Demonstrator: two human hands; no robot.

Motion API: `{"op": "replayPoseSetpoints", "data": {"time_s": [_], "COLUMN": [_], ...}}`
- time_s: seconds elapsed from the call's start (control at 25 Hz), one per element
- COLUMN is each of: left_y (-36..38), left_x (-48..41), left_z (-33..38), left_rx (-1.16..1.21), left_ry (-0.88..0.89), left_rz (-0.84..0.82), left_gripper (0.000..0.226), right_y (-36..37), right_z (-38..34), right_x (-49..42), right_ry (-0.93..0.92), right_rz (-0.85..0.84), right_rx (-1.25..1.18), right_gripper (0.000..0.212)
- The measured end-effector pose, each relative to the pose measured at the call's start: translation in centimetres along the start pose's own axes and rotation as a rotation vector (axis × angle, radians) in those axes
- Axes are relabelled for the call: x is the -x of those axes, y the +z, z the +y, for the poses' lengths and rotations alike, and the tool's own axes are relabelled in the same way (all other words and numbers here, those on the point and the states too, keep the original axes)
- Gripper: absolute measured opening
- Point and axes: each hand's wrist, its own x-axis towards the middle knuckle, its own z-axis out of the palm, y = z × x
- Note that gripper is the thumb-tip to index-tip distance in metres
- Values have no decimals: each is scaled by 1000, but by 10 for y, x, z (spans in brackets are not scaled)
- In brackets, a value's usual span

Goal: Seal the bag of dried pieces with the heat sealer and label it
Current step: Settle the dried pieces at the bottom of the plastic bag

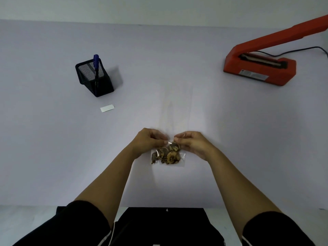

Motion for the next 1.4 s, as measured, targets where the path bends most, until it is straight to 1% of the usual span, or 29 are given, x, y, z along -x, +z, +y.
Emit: {"op": "replayPoseSetpoints", "data": {"time_s": [0.12, 0.24, 0.32, 0.44, 0.6, 0.68, 0.72, 0.8, 0.84, 0.88, 0.96, 1.04, 1.16, 1.24, 1.28, 1.32, 1.36, 1.4], "left_y": [-2, -7, -11, -13, -9, -6, -6, -5, -5, -4, 0, 6, 18, 21, 22, 22, 22, 22], "left_x": [-1, -1, -1, -1, -1, -3, -4, -6, -6, -7, -8, -8, -7, -7, -7, -7, -7, -7], "left_z": [-1, -2, -2, -2, 0, 1, 1, 1, 1, 0, 1, 2, 4, 2, 1, -1, -2, -3], "left_rx": [-2, 73, 67, -10, 80, 131, 119, 31, -19, -82, -220, -270, -357, -461, -513, -555, -579, -594], "left_ry": [-12, -27, -26, 31, 79, 78, 86, 106, 114, 123, 140, 156, 192, 193, 198, 226, 295, 391], "left_rz": [-21, -97, -116, -77, -40, -33, -14, 35, 70, 123, 254, 327, 375, 415, 451, 488, 516, 514], "left_gripper": [17, 19, 18, 20, 29, 22, 18, 16, 18, 22, 39, 59, 74, 79, 79, 74, 63, 47], "right_y": [0, -1, -1, 0, 0, -1, -2, -2, -2, -1, 0, 3, 9, 11, 10, 9, 7, 7], "right_z": [1, 0, -2, -1, -1, -3, -5, -6, -6, -5, -6, -7, -9, -9, -8, -8, -8, -9], "right_x": [2, 4, 4, 3, 2, 3, 3, 1, 0, -1, -3, -3, 0, 0, 0, 0, 0, 0], "right_ry": [34, 10, -10, -45, -158, -172, -174, -195, -210, -226, -248, -295, -395, -387, -382, -412, -483, -573], "right_rz": [-9, -25, -22, 26, 49, 47, 47, 84, 119, 160, 249, 351, 457, 501, 521, 531, 526, 505], "right_rx": [-46, -118, -115, -72, 50, 29, 13, 36, 64, 92, 181, 347, 577, 685, 712, 723, 737, 769], "right_gripper": [10, 10, 11, 12, 18, 25, 23, 13, 11, 14, 35, 55, 64, 73, 75, 72, 61, 46]}}
